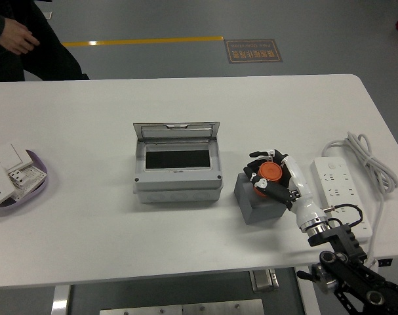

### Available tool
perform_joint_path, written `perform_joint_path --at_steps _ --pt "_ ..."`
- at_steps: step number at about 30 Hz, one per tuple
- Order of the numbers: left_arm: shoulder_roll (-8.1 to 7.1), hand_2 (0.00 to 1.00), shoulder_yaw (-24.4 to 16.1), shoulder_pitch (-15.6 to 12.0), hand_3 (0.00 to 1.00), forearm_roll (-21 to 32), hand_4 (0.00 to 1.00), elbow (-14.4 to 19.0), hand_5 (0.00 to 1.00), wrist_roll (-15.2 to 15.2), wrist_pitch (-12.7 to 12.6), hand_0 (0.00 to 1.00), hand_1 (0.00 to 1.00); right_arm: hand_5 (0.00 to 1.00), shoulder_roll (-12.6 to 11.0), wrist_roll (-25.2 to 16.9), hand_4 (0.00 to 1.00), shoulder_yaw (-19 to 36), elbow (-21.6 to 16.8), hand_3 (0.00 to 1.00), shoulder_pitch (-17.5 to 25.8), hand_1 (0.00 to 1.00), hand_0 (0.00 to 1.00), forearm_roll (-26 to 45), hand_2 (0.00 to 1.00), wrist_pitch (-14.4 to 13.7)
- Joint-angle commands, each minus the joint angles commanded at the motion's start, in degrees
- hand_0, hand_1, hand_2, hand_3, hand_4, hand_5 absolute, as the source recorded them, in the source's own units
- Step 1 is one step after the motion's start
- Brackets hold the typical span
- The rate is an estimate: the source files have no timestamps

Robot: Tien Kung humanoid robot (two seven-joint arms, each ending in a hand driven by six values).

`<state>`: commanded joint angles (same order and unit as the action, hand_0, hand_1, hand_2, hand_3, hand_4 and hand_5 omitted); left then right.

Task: Pick up the cylinder from the cube,place it in the box,flap close box

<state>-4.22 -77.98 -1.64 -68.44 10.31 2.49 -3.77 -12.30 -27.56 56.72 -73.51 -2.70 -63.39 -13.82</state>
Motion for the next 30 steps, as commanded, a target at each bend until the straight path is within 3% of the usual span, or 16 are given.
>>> perform_joint_path --at_steps 3,4,10,11,15,16,22,23,28,29,30 --pt "0.05 0.608 -0.05 -0.06 0.659 -0.12 0.647 0.0 0.122 0.07 0.02 0.579 0.612 0.151 0.4 -0.17 0.775 0.33 -0.05 0.504 0.21 0.539 0.536 0.16 0.489 -0.09" --pt "0.08 0.608 -0.07 -0.07 0.659 -0.17 0.647 0.0 0.122 0.09 0.02 0.579 0.613 0.079 0.5 -0.23 0.643 0.39 -0.07 0.499 0.26 0.528 0.512 0.21 0.485 -0.13" --pt "0.11 0.608 -0.19 0.03 0.659 -0.33 0.647 0.0 0.122 -0.05 0.1 0.579 0.613 0.079 0.62 -0.46 0.643 0.39 -0.11 0.499 0.39 0.528 0.512 0.52 0.485 -0.36" --pt "0.09 0.608 -0.23 0.04 0.659 -0.34 0.647 0.0 0.122 -0.08 0.12 0.578 0.612 0.002 0.6 -0.49 0.578 0.38 -0.12 0.463 0.39 0.538 0.628 0.56 0.483 -0.41" --pt "0.01 0.608 -0.32 0.06 0.659 -0.43 0.647 0.0 0.122 -0.04 0.14 0.578 0.612 0.002 0.56 -0.53 0.578 0.31 -0.11 0.463 0.41 0.538 0.628 0.67 0.483 -0.57" --pt "0.0 0.608 -0.3 0.05 0.66 -0.4 0.648 0.0 0.12 -0.02 0.14 0.578 0.612 0.002 0.56 -0.52 0.284 0.25 -0.11 0.427 0.42 0.519 0.586 0.67 0.458 -0.61" --pt "-0.02 0.608 -0.03 0.04 0.66 -0.13 0.648 0.0 0.12 -0.02 0.12 0.578 0.612 0.002 0.52 -0.45 0.284 -0.17 -0.16 0.427 0.56 0.519 0.586 0.36 0.458 -0.75" --pt "-0.03 0.608 0.01 0.04 0.659 -0.08 0.648 0.0 0.12 -0.03 0.11 0.577 0.612 0.002 0.48 -0.42 0.188 -0.3 -0.19 0.399 0.59 0.499 0.541 0.21 0.44 -0.78" --pt "-0.03 0.608 0.14 0.02 0.659 0.09 0.648 0.0 0.12 -0.03 0.07 0.577 0.612 0.002 0.32 -0.28 0.188 -0.74 -0.48 0.399 0.6 0.499 0.541 -0.34 0.44 -1.04" --pt "-0.04 0.608 0.13 0.01 0.659 0.09 0.648 0.0 0.121 -0.02 0.07 0.577 0.612 0.002 0.28 -0.28 0.098 -0.75 -0.63 0.387 0.57 0.487 0.523 -0.39 0.431 -1.13" --pt "-0.04 0.608 0.12 0.02 0.659 0.09 0.648 0.0 0.121 -0.01 0.06 0.577 0.612 0.002 0.22 -0.25 0.098 -0.72 -0.86 0.387 0.5 0.487 0.523 -0.46 0.431 -1.25"
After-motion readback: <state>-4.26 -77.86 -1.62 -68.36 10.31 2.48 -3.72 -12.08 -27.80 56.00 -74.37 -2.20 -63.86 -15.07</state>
